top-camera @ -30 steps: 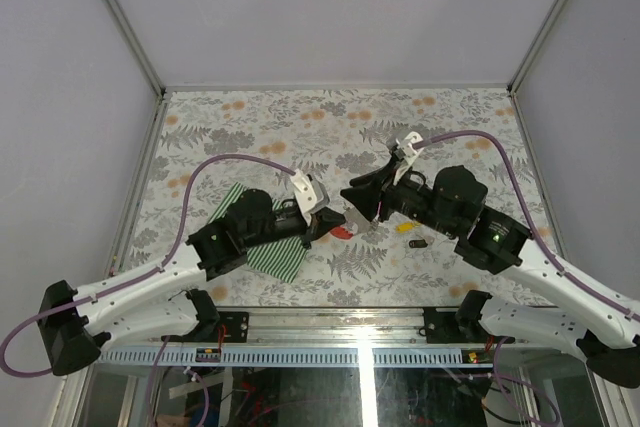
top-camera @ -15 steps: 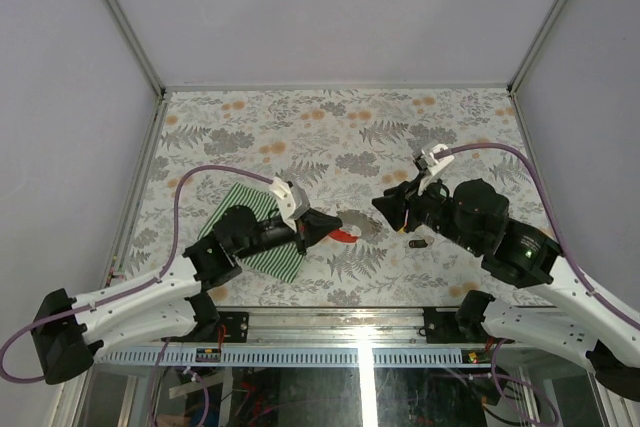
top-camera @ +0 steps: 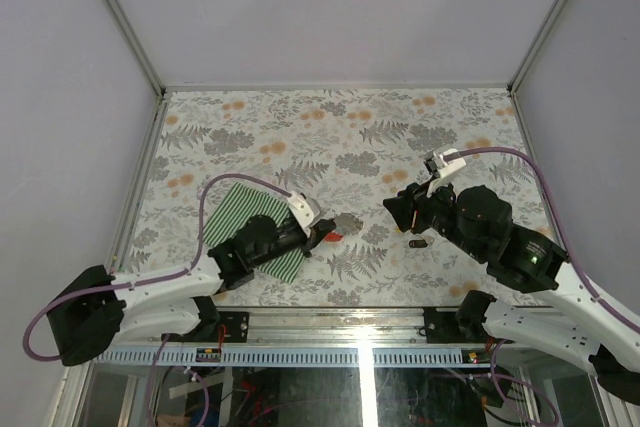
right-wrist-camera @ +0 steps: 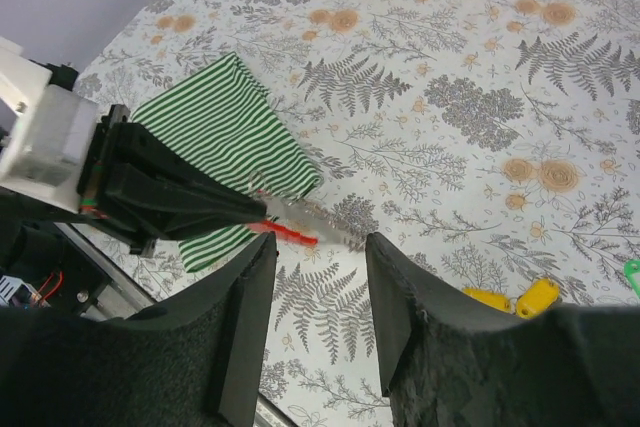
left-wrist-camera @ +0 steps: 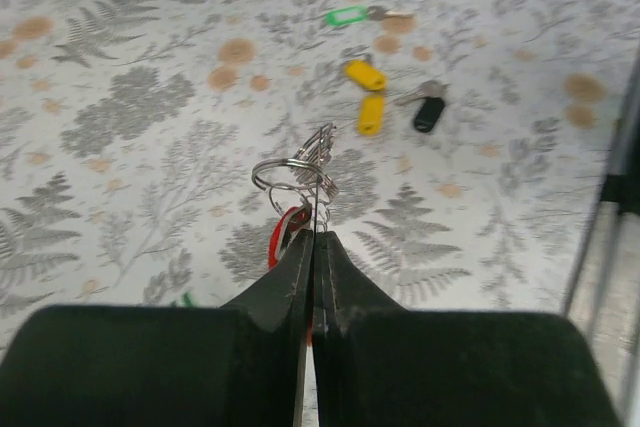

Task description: Put the keys on the keyring

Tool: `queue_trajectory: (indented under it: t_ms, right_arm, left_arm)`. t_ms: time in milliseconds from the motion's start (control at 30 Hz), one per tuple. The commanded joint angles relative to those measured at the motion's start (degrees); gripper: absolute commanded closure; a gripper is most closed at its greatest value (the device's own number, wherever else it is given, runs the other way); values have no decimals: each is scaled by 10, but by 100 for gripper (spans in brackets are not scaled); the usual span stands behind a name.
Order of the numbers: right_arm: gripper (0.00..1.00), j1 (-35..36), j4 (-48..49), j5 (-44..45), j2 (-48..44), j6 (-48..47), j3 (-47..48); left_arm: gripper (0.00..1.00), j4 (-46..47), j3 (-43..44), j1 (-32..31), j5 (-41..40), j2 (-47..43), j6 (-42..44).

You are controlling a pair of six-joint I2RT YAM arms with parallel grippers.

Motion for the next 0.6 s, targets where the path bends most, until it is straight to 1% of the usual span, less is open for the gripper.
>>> queue_trajectory:
  t_ms: [0,200,333,467,567]
  right_arm:
    - [52,0,10,26,-1,10,-6]
    - [52,1,22,10,1,14,-22]
    - [52,0,22,1,1,17,-27]
    - [52,0,24,0,-6,21,-36]
    - [52,0,23,1,-11,22,-39]
  left_arm:
    - [100,101,16,-5,-96,42,68]
    - [100,107,29,-43,-221,99,172]
    - [100,133,20,-79,-302,155,229]
    - [100,141,9,-117,-314,174,245]
    - [93,120,7,-142,-314,185,247]
